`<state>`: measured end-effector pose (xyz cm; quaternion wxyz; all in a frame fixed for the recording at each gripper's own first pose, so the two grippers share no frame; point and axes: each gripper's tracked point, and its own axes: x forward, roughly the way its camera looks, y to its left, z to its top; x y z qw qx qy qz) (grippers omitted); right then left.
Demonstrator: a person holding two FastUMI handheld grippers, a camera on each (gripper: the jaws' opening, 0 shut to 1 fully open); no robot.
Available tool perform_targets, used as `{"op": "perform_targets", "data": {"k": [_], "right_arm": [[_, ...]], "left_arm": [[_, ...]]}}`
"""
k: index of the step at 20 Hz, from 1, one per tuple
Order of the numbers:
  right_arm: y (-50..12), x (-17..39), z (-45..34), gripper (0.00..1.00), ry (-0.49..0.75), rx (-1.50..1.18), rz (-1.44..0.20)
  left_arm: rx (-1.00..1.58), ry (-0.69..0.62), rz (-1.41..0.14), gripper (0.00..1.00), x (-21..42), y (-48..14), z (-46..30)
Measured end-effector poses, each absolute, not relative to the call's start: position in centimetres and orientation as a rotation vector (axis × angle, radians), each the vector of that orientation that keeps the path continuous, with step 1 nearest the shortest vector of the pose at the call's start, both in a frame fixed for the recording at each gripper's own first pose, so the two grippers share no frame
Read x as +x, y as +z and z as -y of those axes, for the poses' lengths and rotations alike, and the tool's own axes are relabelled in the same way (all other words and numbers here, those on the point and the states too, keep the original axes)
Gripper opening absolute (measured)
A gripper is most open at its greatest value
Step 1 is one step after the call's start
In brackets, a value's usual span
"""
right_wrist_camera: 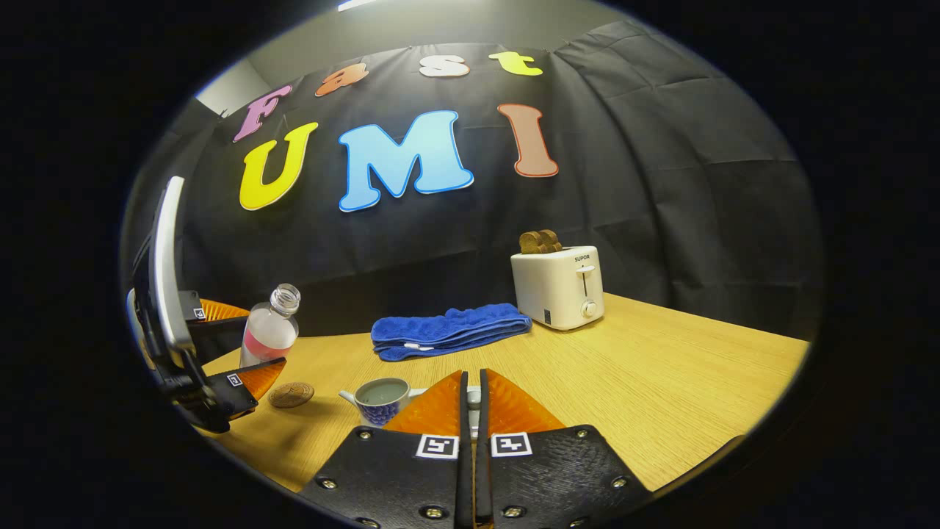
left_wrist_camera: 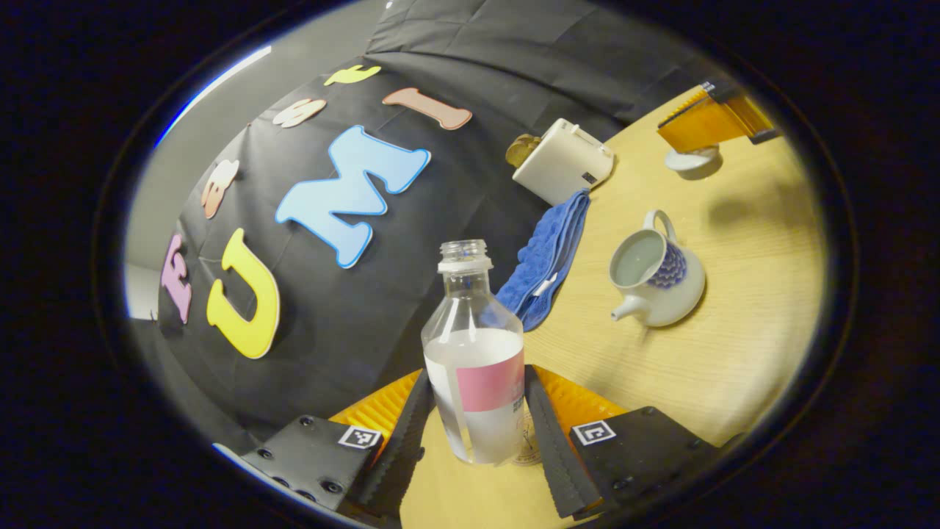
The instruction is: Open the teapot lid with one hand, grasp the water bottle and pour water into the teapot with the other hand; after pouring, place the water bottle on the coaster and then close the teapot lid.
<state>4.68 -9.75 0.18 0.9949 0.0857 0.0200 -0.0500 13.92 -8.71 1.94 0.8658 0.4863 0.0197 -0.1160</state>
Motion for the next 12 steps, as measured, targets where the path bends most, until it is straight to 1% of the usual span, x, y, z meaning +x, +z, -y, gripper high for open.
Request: {"op": "perform_targets", "data": {"k": [12], "right_arm": [[0.30,4.27,10.50,0.02,-0.116,0.186,-0.029]], "left_arm": [[1.305,-0.300,-0.034,0.87,13.77,1.77,9.64]]}}
